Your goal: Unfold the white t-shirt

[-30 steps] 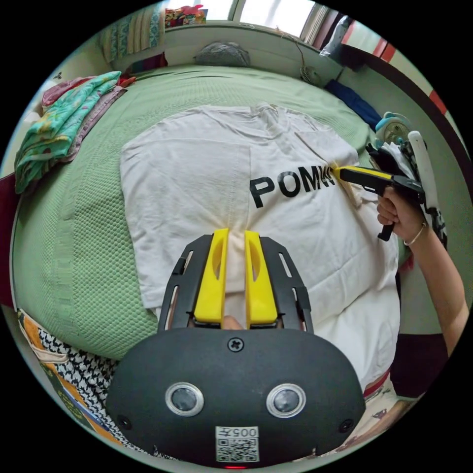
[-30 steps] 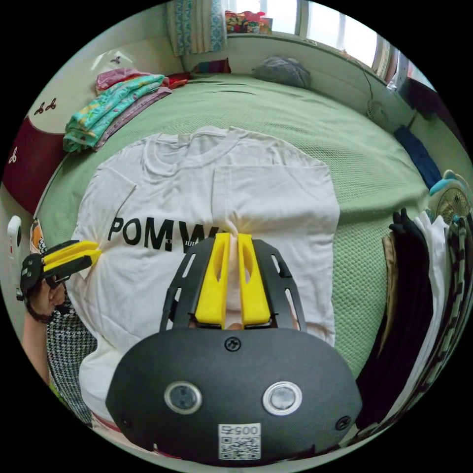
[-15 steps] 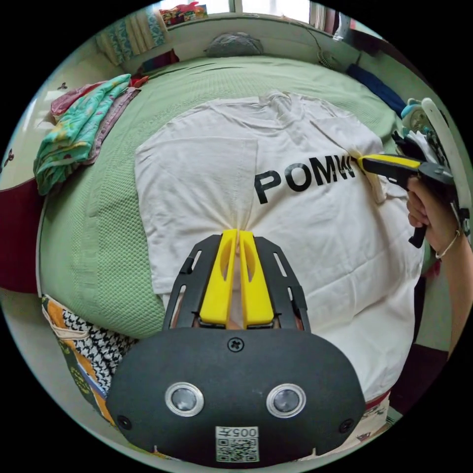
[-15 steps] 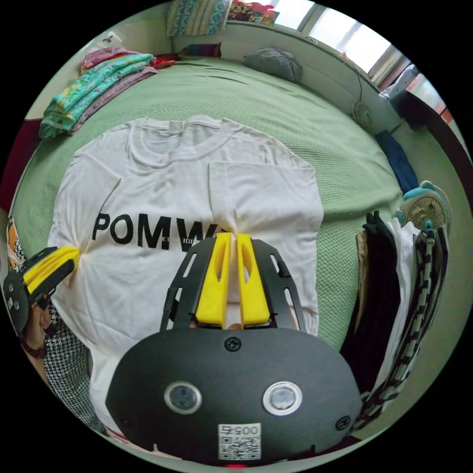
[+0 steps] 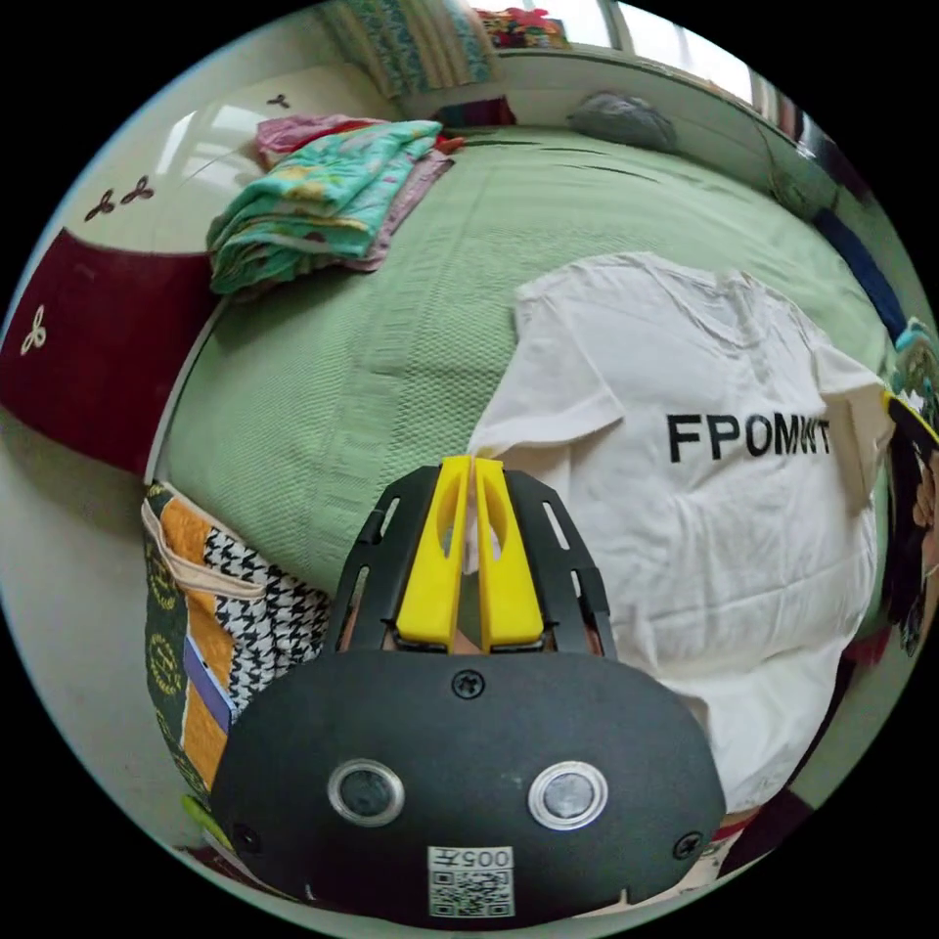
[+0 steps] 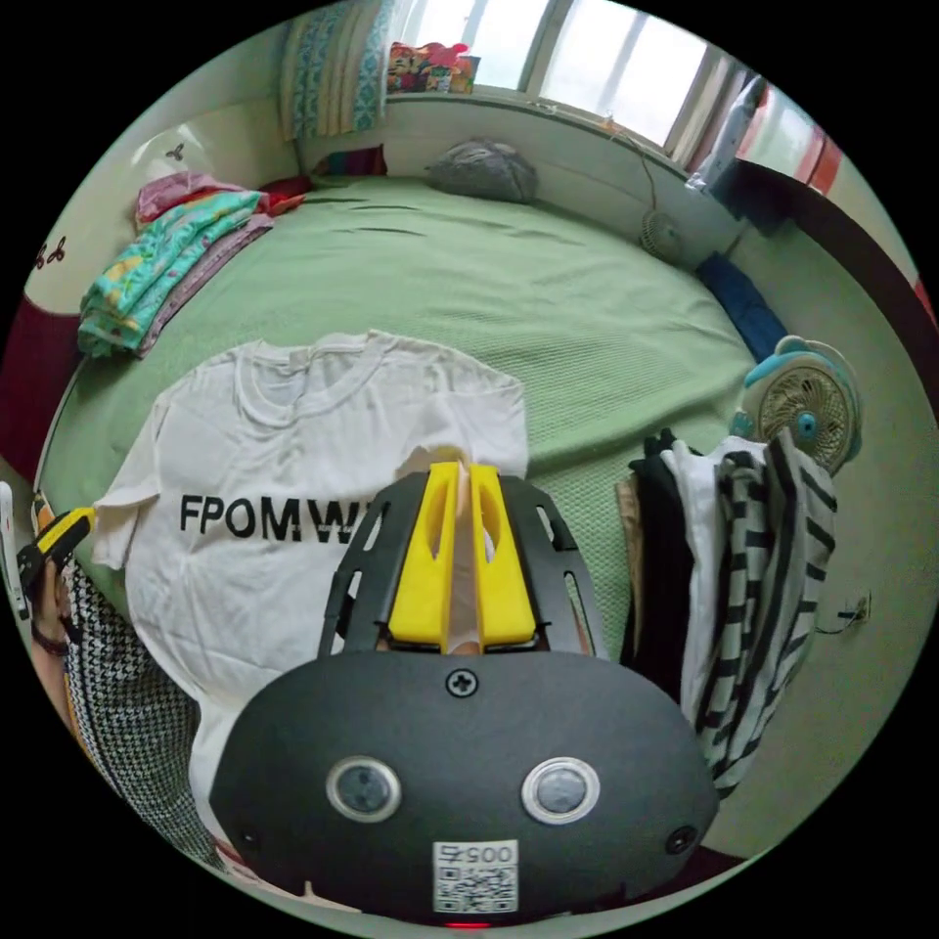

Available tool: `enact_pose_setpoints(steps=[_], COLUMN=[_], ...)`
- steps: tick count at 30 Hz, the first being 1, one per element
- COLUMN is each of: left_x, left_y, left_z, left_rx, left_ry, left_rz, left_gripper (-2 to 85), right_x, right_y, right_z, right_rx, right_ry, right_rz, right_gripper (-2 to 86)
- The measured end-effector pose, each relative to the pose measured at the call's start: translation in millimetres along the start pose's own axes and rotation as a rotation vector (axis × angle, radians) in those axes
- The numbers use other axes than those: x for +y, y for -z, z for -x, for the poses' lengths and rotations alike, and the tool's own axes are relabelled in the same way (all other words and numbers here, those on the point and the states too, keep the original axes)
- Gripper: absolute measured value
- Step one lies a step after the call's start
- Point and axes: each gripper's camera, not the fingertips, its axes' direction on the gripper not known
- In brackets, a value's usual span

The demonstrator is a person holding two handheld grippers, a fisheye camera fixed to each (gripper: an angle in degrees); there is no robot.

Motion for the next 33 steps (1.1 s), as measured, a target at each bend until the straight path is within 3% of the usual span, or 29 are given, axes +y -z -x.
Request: enact_pose_setpoints(steps=[6,10,16,22,30,33], left_x=[4.8,9.9,7.2,1.2,13.8,22.1], left_y=[-10.3,-17.5,-10.8,0.3,-20.8,-32.5], left_z=[35.3,22.2,-25.1,-54.8,-58.9,-44.1], left_rx=[-0.045,-0.007,0.029,0.151,0.164,0.033], left_ry=[0.059,0.01,-0.151,-0.226,-0.21,-0.151], left_rz=[0.038,0.032,-0.002,-0.061,-0.038,-0.03], left_gripper=[0.2,0.4,1.2,5.1,5.1,3.0], right_x=[-11.3,-0.3,0.8,-7.3,9.2,25.0], right_y=[11.1,10.8,24.2,44.4,62.8,40.8], right_z=[-85.6,-128.7,-139.3,-148.8,-121.7,-99.6], right_rx=[0.112,0.056,-0.042,-0.005,-0.191,-0.205], right_ry=[-0.218,-0.314,-0.254,-0.253,-0.091,-0.032], right_rz=[0.016,0.044,0.021,-0.023,-0.091,-0.03], right_gripper=[-1.1,-1.0,1.7,4.2,5.4,5.8])
